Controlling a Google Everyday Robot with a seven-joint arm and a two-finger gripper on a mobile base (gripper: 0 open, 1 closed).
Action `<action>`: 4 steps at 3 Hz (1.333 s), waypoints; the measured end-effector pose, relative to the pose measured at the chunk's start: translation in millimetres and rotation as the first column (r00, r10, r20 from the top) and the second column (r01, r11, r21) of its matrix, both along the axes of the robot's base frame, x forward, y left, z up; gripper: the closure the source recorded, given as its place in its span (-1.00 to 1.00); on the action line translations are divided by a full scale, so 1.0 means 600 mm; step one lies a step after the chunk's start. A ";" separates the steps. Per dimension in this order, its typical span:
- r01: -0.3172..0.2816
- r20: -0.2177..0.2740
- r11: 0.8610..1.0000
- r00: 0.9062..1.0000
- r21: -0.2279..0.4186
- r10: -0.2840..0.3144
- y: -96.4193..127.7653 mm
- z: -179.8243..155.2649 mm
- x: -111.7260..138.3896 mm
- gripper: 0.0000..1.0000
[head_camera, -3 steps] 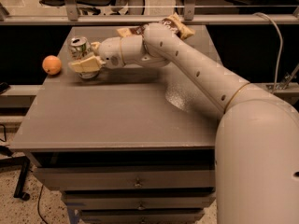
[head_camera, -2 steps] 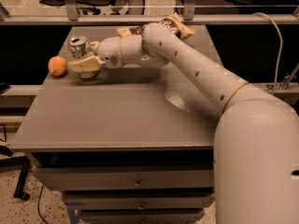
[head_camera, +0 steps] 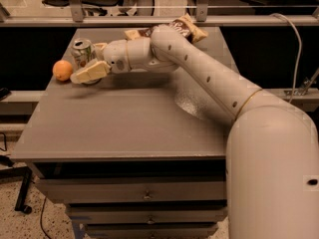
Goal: Move 7up can near orange
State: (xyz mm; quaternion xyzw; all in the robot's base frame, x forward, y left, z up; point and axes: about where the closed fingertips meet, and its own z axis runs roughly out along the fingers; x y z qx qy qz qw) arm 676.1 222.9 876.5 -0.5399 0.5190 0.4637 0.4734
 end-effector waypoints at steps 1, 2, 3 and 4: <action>0.005 -0.002 1.000 1.000 -0.001 -0.005 -0.007 -0.003 -0.002 -1.00; 0.039 0.012 0.999 0.999 -0.010 -0.039 -0.058 0.006 -0.008 -1.00; 0.109 0.044 0.994 0.993 -0.017 -0.109 -0.160 0.033 -0.022 -1.00; 0.136 0.048 0.990 0.990 -0.018 -0.135 -0.191 0.036 -0.020 -1.00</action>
Offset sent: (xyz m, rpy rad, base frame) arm -0.0073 -0.0929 0.0128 -0.0273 -0.0351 -0.1048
